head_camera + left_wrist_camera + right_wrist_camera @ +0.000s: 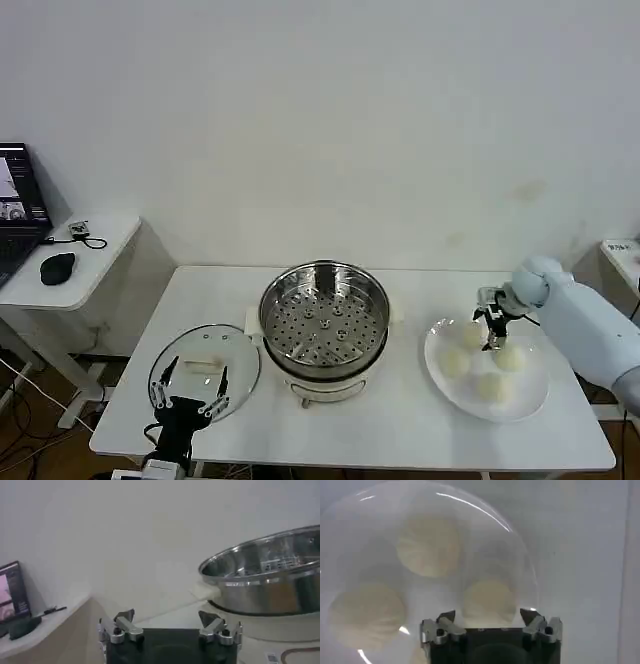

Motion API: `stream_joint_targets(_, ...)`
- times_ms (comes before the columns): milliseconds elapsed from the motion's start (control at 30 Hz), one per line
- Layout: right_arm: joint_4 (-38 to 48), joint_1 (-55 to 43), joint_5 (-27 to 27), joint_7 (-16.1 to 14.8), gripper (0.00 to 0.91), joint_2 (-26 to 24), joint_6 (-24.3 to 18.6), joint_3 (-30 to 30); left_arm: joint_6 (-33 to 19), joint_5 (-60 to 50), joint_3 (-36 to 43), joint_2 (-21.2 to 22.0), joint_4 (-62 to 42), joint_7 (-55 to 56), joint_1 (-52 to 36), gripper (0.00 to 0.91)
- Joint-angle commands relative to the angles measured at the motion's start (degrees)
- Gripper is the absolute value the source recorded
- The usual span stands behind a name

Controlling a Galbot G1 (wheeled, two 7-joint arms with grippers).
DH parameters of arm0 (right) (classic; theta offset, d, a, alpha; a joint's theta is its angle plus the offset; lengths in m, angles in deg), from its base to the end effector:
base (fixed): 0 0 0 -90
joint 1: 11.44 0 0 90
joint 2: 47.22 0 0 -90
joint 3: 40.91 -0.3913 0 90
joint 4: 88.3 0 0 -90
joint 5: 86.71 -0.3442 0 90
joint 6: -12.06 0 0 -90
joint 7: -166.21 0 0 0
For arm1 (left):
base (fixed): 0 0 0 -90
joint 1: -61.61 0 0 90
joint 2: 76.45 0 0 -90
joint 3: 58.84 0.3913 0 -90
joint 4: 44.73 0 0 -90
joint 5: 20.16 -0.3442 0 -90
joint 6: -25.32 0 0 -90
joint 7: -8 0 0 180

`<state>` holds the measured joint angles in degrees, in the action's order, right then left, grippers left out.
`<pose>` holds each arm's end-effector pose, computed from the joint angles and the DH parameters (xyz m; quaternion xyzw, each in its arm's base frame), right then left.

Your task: Take steamed baozi put them in steamer then cover it.

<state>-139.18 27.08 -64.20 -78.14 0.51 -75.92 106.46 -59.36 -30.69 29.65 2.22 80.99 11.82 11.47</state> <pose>0.5603 -0.2429 -0.2620 0.4560 -0.5511 0.5467 0.4352 0.0957 0.0446 -0.3212 -0.0121 -0.9808 -0.1816 0.0694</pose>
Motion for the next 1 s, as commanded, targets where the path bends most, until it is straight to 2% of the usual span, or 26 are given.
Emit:
stream_joint_targets(33,1.6,-0.9,0.4,0.1,0.655,1.3,-0.2,0.9,0.0,-0.1,-0.1,0.0,0.0,0.0,0.0,0.907)
stream_joint_targets(300,0.2,-0.8,-0.1,0.1,0.635,0.4,0.2,0.9,0.0,-0.1,0.0,0.1,0.4,0.0,0.3,0.907)
stream_joint_targets(500,-5.2,-4.3,-3.7,-2.0,0.645,-2.9,0.1,3.5,0.0,0.0,-0.1,-0.1,0.3,0.0,0.2,0.907)
stream_joint_targets(633,-10.4,-10.5,-7.8,-3.6,0.645,-7.1,-0.1,7.2,0.0,0.1,-0.2,-0.4,-0.1,0.0,-0.1,0.907)
stream_joint_targets(767,-14.6,-17.7,-11.6,-4.8,0.645,-9.0,0.2,10.8,-0.1,0.2,-0.3,-0.6,-0.3,-0.1,-0.4,0.907)
stream_joint_targets(867,-16.3,-22.6,-14.2,-5.2,0.645,-8.5,0.4,13.9,-0.1,0.3,-0.3,-0.7,-0.7,-0.1,-0.8,0.907)
stream_joint_targets(1000,-17.0,-29.5,-17.6,-5.0,0.645,-5.2,0.6,19.8,0.0,0.3,-0.3,-1.3,-0.9,-0.1,-1.1,0.907)
